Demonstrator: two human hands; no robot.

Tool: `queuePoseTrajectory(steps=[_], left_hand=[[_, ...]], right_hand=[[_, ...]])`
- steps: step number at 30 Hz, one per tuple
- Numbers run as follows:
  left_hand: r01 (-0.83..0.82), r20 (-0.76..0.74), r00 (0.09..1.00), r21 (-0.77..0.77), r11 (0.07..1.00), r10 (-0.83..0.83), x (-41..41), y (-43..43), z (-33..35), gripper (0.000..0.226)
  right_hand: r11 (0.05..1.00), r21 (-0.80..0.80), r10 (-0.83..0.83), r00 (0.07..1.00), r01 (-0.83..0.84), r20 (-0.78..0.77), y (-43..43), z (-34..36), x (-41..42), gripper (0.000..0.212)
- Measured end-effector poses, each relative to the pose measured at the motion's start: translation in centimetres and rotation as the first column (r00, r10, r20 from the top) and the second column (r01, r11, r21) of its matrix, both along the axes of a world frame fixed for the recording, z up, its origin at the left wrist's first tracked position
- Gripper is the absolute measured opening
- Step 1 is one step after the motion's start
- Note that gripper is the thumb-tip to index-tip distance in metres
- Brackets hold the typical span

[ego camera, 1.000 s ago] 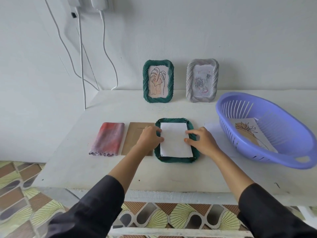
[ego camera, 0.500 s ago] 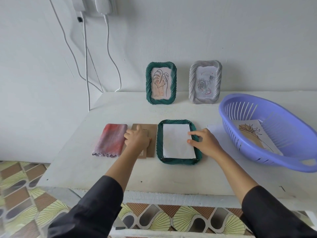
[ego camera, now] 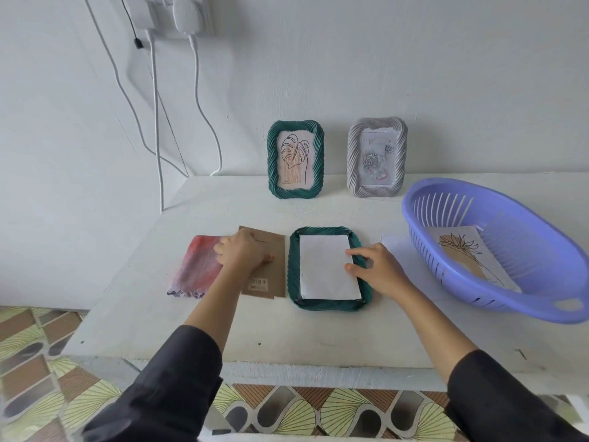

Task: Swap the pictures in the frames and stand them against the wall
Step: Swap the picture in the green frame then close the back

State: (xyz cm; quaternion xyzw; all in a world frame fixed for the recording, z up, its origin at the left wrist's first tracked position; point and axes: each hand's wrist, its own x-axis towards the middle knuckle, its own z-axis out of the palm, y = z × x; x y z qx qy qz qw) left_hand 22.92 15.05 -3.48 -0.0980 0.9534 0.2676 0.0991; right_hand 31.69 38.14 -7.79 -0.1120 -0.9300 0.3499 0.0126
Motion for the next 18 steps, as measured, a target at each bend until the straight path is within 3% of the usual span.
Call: queuePoseTrajectory(steps=[4,8,11,14,16,18], left_hand=[[0.025,-0.179,0.984,0.150,0.988,0.002,-0.7,-1.2,1.3,0.050],[-0.027,-0.324,0.932,0.382,0.924,0.161,-0.8,-2.0,3.7,0.051],[0.010,-0.185,0.969,0.685,0.729,0.161,0.2,-0.2,4.8,0.055],[-0.057,0.072,0.997,0.827,0.559,-0.004,1.8,2.9,4.3,0.053],[-0.115,0.189,0.978,0.844,0.523,-0.090,2.9,4.7,3.2,0.052],[-0.131,0.220,0.970,0.828,0.545,-0.101,3.6,6.1,2.0,0.053]], right_hand=[[1.000,-0.004,-0.013,1.000,0.013,-0.003,-0.1,0.0,0.0,0.039],[0.998,-0.057,-0.024,1.000,0.023,-0.010,-0.2,0.3,0.2,0.042],[0.991,-0.103,-0.103,0.987,0.091,-0.126,-0.7,0.9,0.5,0.038],[0.947,-0.299,-0.178,0.965,0.115,-0.191,-1.3,2.1,0.6,0.030],[0.909,-0.407,-0.174,0.971,0.095,-0.161,-1.6,2.4,0.4,0.026],[0.885,-0.451,-0.185,0.976,0.115,-0.114,-1.7,2.4,0.4,0.026]])
